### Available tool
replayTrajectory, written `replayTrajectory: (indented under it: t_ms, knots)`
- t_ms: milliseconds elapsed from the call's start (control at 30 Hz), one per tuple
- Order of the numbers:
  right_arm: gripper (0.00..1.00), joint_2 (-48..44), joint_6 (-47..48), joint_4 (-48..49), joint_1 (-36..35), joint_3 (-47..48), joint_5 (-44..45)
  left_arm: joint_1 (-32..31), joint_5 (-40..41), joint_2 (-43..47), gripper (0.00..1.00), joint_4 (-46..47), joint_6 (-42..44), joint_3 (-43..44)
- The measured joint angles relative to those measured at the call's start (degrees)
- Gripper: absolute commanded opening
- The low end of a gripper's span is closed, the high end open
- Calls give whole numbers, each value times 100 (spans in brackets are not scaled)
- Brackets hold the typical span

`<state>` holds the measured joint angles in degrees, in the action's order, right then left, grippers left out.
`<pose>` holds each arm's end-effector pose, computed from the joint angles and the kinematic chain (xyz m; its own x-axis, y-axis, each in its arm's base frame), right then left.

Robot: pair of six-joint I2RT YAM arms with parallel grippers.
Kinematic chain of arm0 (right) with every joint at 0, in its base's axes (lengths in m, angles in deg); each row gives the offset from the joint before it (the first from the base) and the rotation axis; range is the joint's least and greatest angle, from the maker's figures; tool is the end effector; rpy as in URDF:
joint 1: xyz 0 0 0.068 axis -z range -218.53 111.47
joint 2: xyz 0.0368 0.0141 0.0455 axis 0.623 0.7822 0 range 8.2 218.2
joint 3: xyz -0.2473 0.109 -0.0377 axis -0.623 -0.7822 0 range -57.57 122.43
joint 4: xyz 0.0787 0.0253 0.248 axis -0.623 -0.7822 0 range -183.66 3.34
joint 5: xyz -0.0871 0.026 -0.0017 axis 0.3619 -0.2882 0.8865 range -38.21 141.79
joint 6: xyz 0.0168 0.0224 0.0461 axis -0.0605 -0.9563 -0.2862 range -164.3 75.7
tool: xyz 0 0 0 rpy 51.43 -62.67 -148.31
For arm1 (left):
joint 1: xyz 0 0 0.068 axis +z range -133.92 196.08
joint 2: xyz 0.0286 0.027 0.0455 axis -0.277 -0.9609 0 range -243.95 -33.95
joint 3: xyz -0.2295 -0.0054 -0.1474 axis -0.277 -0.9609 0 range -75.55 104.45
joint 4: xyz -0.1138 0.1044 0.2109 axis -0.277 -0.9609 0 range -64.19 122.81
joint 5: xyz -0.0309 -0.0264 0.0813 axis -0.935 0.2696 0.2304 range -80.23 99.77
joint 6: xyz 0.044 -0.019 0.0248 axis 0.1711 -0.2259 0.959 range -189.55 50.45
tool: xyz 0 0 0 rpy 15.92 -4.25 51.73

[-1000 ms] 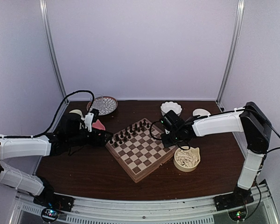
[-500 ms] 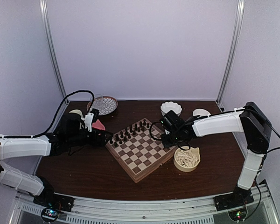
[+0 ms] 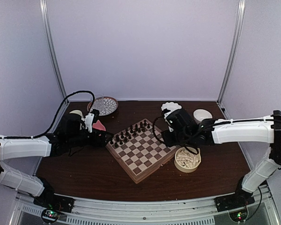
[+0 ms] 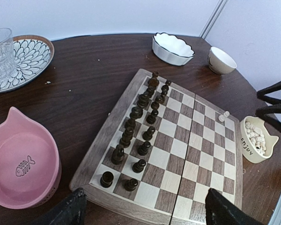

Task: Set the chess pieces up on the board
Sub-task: Place the pawn at h2, then pick up the chess pile from the storage box.

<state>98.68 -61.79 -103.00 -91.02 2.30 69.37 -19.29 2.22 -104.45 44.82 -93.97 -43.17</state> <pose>0.2139 0.2610 0.2256 -0.6139 -0.3290 -0.7175 -0.4676 0.8839 -0.0052 0.2090 -0.1542 0.2102 -0.6039 -0.0739 -0.7936 0.4617 0.7792 -0.4239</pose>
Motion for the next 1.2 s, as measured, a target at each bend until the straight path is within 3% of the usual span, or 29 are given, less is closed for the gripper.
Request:
replayTrajectory:
  t_ms: [233, 467, 533, 667, 867, 1200]
  knots:
    - [64, -1150, 109, 452, -9, -715, 389, 0, -39, 13, 88, 33, 7, 0]
    - [60, -1727, 313, 389, 26, -935, 590, -39, -136, 13, 88, 59, 22, 0]
    - [58, -1718, 428, 225, 35, -918, 306, -48, -173, 13, 88, 105, 46, -2]
    - [46, -1390, 621, -704, 37, -573, -151, -50, -258, 17, 88, 199, 87, -2]
    - [47, -1056, 717, -2046, 39, -181, -531, -74, -326, 22, 88, 262, 157, -2]
    - [36, -326, 859, -2892, 39, 136, -796, -74, -293, 138, 88, 256, 302, -2]
